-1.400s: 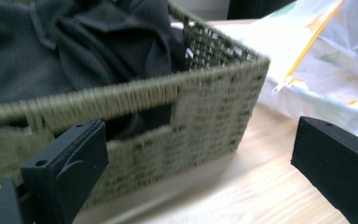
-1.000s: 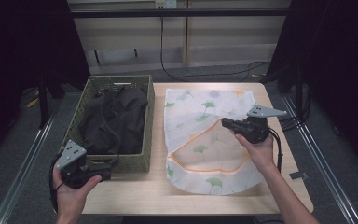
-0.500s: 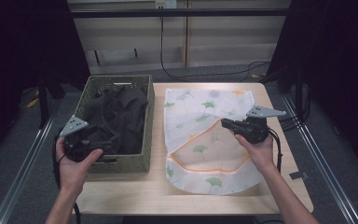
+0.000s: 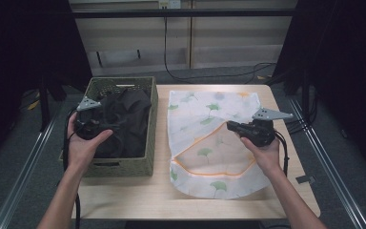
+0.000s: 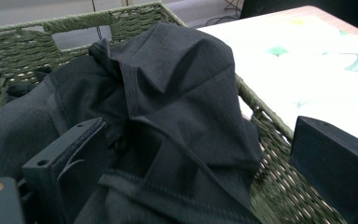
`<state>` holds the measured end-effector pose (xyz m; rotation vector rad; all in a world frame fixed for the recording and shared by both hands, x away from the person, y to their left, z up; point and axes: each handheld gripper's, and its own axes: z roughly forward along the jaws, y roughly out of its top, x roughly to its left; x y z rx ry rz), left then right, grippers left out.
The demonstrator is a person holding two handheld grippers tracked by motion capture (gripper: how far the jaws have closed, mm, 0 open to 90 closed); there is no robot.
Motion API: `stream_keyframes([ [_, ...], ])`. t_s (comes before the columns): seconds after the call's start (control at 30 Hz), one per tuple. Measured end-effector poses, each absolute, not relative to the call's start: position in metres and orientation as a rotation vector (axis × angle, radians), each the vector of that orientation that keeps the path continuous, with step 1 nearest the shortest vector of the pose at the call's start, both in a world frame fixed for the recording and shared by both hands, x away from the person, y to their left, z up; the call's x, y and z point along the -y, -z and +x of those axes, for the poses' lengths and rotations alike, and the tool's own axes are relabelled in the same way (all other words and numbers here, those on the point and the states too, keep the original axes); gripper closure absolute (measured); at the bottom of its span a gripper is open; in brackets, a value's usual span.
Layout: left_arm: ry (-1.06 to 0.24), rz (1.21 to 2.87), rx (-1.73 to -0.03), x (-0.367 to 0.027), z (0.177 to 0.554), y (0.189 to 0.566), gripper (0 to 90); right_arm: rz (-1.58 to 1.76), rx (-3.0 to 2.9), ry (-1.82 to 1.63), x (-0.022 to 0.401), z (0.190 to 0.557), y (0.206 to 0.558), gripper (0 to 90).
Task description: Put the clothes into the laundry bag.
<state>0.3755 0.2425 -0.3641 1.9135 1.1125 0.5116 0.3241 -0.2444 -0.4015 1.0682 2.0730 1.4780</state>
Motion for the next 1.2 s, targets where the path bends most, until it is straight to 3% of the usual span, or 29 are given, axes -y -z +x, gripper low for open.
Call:
stream_keyframes([
  [0.57,-0.466,2.077,-1.259,-0.237,0.414,0.398,4.7,1.069,-2.078,-1.471,0.245,0.325,0.403,88.9],
  [0.93,-0.402,2.287,-1.39,-0.24,0.435,0.426,3.8,1.079,-2.077,-1.465,0.245,0.326,0.404,88.8],
  [1.2,-0.384,2.249,-1.512,-0.253,0.445,0.433,0.1,1.081,-2.076,-1.461,0.247,0.326,0.404,88.8],
])
